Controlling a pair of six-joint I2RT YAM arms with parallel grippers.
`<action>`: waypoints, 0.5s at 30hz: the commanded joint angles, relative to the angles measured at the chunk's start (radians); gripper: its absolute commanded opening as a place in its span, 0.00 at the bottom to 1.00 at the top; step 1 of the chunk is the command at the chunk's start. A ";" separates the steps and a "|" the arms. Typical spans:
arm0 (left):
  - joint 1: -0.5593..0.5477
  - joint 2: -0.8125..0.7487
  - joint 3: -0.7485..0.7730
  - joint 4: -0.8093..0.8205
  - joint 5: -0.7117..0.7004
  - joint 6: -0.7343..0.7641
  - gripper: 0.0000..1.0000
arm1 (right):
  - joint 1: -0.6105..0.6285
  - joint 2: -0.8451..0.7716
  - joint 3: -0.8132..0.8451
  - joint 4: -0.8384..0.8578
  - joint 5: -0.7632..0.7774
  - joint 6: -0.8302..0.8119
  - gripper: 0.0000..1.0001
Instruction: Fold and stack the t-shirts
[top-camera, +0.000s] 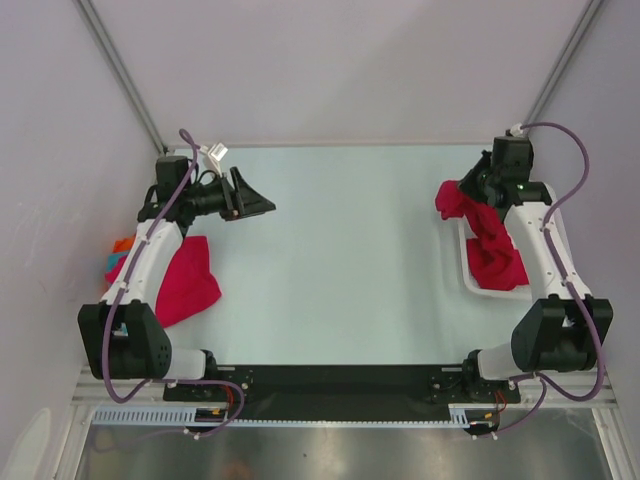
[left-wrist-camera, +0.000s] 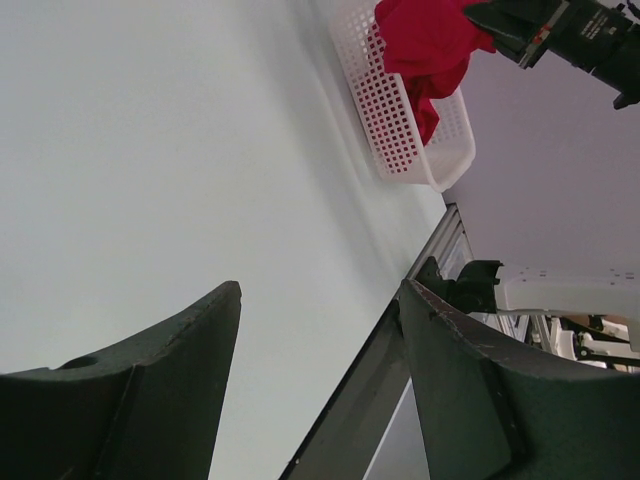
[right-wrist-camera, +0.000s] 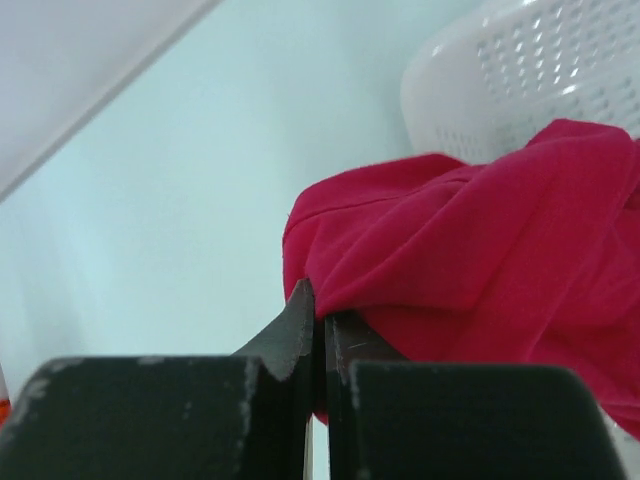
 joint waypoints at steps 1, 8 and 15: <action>0.012 -0.049 -0.010 0.028 0.037 0.007 0.70 | 0.013 -0.005 -0.031 -0.039 0.001 -0.010 0.00; 0.023 -0.049 -0.013 0.022 0.047 0.011 0.70 | -0.073 -0.014 -0.103 -0.045 0.090 0.023 0.00; 0.029 -0.032 -0.002 0.034 0.057 0.005 0.70 | -0.145 -0.090 -0.147 -0.045 0.229 0.053 0.00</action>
